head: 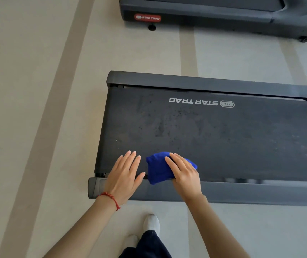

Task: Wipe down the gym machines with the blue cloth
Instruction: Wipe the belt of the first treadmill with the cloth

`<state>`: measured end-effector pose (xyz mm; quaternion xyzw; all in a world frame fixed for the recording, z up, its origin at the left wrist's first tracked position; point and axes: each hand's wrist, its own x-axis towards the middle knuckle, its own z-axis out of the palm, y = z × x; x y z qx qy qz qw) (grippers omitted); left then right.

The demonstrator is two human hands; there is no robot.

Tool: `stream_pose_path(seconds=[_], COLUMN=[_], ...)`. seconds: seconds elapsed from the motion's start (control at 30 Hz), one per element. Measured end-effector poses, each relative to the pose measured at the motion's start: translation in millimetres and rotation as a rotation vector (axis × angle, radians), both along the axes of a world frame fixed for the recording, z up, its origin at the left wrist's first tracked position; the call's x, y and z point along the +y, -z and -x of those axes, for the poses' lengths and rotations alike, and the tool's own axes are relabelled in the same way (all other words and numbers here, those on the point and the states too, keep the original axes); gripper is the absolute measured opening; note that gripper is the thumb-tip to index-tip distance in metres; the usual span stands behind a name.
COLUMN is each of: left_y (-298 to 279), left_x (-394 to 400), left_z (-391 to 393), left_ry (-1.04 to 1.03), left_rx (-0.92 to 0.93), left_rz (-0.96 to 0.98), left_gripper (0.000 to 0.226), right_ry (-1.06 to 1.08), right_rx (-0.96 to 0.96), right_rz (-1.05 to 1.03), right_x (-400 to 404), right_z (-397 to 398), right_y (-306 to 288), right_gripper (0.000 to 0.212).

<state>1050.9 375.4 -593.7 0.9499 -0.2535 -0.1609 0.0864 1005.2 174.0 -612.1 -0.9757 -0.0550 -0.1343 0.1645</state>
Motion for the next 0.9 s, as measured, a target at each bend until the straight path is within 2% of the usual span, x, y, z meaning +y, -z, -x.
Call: stream_pose_path(seconds=[0.57, 0.9], left_y=[155.5, 227.5], left_x=[56.1, 77.7], left_z=[-69.3, -89.6], left_ry=[0.021, 0.104], left_rx=[0.012, -0.005], left_rz=[0.034, 0.095], left_gripper=[0.073, 0.073], right_ry=[0.050, 0.120], right_rx=[0.143, 0.130], right_rz=[0.005, 0.034], right_x=[54.2, 81.3], right_z=[-68.3, -82.2], right_y=[144.7, 206.6], right_gripper=[0.054, 0.055])
